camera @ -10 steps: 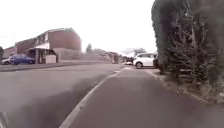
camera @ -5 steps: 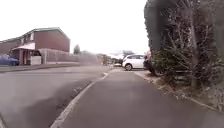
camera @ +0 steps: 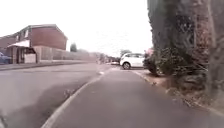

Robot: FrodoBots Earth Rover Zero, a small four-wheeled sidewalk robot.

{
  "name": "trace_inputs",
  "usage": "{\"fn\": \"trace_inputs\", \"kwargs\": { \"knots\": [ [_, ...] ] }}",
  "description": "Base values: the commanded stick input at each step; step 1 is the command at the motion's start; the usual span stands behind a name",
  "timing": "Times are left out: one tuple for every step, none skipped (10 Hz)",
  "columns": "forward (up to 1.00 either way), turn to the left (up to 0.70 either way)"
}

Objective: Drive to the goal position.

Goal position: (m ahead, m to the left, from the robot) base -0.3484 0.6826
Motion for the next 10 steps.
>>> {"fn": "trace_inputs", "kwargs": {
  "knots": [
    [1.00,0.00],
    [1.00,0.00],
    [1.00,0.00],
    [1.00,0.00],
    [1.00,-0.26],
    [1.00,-0.40],
    [1.00,-0.40],
    [1.00,-0.40],
    [1.00,-0.40],
    [1.00,-0.40]
  ]
}}
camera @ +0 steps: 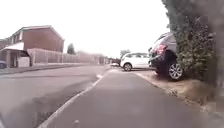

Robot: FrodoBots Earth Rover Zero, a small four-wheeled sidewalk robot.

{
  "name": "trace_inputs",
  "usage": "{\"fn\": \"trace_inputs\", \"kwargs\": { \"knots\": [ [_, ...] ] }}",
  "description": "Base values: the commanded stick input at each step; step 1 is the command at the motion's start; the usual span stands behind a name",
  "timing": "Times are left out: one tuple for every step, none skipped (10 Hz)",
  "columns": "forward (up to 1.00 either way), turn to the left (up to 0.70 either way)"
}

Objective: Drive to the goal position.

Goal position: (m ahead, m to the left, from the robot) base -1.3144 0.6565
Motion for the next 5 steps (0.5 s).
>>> {"fn": "trace_inputs", "kwargs": {
  "knots": [
    [1.00,-0.40],
    [1.00,-0.01],
    [1.00,0.00],
    [1.00,0.00],
    [1.00,0.00]
  ]
}}
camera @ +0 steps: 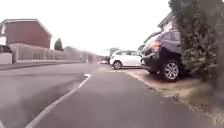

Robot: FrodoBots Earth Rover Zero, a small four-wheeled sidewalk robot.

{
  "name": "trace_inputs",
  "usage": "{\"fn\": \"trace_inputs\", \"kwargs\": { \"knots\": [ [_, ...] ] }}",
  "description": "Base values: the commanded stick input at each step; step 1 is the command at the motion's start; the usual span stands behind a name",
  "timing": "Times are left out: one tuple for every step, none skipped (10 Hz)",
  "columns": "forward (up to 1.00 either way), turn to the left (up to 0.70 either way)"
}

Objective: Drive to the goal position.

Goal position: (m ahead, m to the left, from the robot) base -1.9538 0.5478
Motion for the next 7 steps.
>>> {"fn": "trace_inputs", "kwargs": {
  "knots": [
    [1.00,0.00],
    [1.00,0.00],
    [1.00,0.00],
    [1.00,0.00],
    [1.00,0.12],
    [1.00,0.32],
    [1.00,0.37]
  ]
}}
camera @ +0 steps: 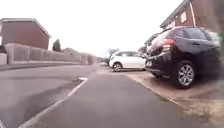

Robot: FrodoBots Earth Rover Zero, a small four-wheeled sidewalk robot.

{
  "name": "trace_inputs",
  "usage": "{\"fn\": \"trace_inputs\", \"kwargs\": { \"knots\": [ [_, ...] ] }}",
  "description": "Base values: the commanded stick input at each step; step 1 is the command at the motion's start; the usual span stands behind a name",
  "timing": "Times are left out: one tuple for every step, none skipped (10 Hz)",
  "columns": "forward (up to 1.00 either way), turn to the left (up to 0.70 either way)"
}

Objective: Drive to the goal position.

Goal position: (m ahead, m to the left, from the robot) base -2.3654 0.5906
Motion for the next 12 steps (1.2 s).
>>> {"fn": "trace_inputs", "kwargs": {
  "knots": [
    [1.00,0.40],
    [1.00,0.40],
    [1.00,0.40],
    [1.00,0.40],
    [1.00,0.40],
    [1.00,0.40],
    [1.00,0.40],
    [1.00,0.40],
    [1.00,0.40],
    [1.00,0.40],
    [1.00,0.40],
    [1.00,0.40]
  ]
}}
